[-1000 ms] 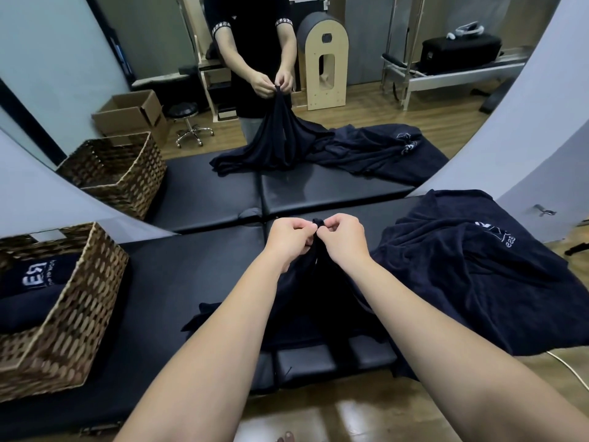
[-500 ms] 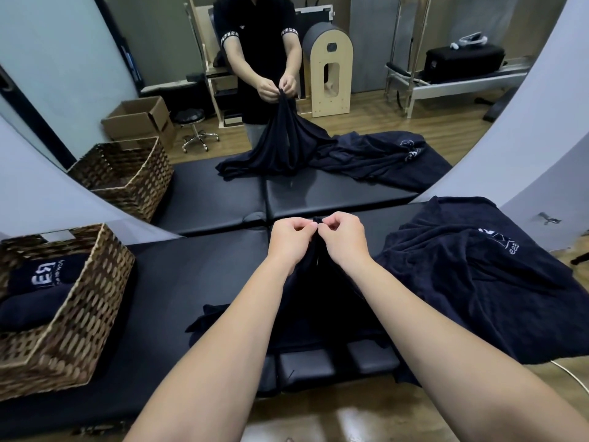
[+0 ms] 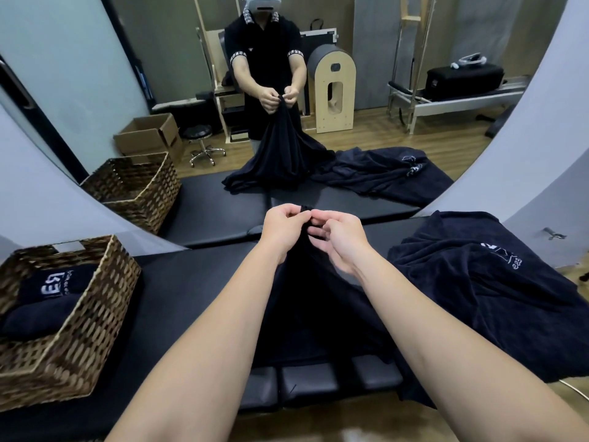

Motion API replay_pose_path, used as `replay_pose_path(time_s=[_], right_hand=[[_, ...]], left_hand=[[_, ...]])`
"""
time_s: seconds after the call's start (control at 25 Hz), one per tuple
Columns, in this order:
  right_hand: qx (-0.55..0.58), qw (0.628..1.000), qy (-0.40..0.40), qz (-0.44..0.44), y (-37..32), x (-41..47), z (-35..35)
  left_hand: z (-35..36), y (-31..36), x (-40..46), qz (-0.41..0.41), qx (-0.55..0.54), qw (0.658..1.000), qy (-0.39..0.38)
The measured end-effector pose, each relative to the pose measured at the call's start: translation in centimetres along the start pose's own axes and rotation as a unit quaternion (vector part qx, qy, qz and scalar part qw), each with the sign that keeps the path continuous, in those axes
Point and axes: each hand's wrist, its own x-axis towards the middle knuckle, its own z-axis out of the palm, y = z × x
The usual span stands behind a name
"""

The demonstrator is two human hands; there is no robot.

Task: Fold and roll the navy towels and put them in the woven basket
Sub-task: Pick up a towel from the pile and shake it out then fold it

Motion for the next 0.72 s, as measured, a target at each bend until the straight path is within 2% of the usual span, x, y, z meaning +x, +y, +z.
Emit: replay_pose_path(time_s=[0.12,0.24,0.32,0.56,0.72], right_hand=[[-0.081,0.994,0.014,-0.070,-2.2,0.3,0.9],[-0.262,0.942,0.072,-0.198,-4.5,1.1,1.4],[-0.319,0.914,0.066,-0.243,-6.2,1.1,1.7],[-0.255,0.916,-0.028,-0.308,-12.6,-0.6,4.3],[-0.223,0.923,-0.045,-0.310,-15.2,-1.2,5.9]], left_hand=[[-0.8,3.4,0.6,0.048,0.058,0.997,-0.001],[-1.9,8.2,1.3,0.103,0.047,0.994,-0.006],[-2.6,11.4,1.3,0.147,0.038,0.988,-0.002],[-5.0,17.4,1.1,0.203,0.016,0.979,0.004],[-6.4,19.9,0.5,0.227,-0.006,0.974,0.008]])
